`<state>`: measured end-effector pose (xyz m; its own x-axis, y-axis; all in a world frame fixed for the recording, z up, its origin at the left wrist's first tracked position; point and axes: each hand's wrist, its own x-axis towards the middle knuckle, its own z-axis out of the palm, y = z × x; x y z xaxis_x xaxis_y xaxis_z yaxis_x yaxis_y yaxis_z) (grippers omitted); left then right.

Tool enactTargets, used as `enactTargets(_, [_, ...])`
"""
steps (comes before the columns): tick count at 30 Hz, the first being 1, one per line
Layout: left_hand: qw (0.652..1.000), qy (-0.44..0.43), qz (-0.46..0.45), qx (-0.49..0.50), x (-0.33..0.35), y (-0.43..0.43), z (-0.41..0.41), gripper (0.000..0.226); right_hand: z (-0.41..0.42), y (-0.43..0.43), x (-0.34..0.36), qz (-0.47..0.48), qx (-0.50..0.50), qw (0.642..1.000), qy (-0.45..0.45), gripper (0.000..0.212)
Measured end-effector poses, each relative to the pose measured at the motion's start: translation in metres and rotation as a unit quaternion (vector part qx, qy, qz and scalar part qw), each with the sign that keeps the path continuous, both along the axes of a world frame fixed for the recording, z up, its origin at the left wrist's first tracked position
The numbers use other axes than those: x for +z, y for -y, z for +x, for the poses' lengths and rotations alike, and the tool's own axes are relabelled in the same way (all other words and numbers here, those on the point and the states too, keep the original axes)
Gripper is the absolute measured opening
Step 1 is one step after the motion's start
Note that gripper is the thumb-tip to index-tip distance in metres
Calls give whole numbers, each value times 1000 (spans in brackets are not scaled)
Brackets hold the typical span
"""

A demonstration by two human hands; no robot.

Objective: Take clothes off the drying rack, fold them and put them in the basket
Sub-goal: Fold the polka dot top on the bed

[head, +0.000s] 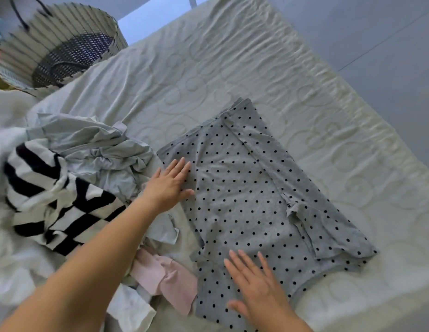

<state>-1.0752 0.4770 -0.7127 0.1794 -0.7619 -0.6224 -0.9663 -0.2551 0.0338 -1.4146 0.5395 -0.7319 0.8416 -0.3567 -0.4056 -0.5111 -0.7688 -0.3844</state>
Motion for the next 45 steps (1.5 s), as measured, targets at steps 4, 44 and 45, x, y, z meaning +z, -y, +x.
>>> enactTargets(4, [967, -78, -120, 212, 2, -49, -49, 82, 33, 53, 19, -1, 3, 1000, 9, 84])
enactTargets(44, [547, 87, -390, 736, 4, -114, -330, 38, 345, 218, 26, -221, 596, 757, 154, 16])
enactTargets(45, [571, 75, -400, 713, 8, -111, -334, 39, 342, 221, 30, -214, 591, 761, 161, 15])
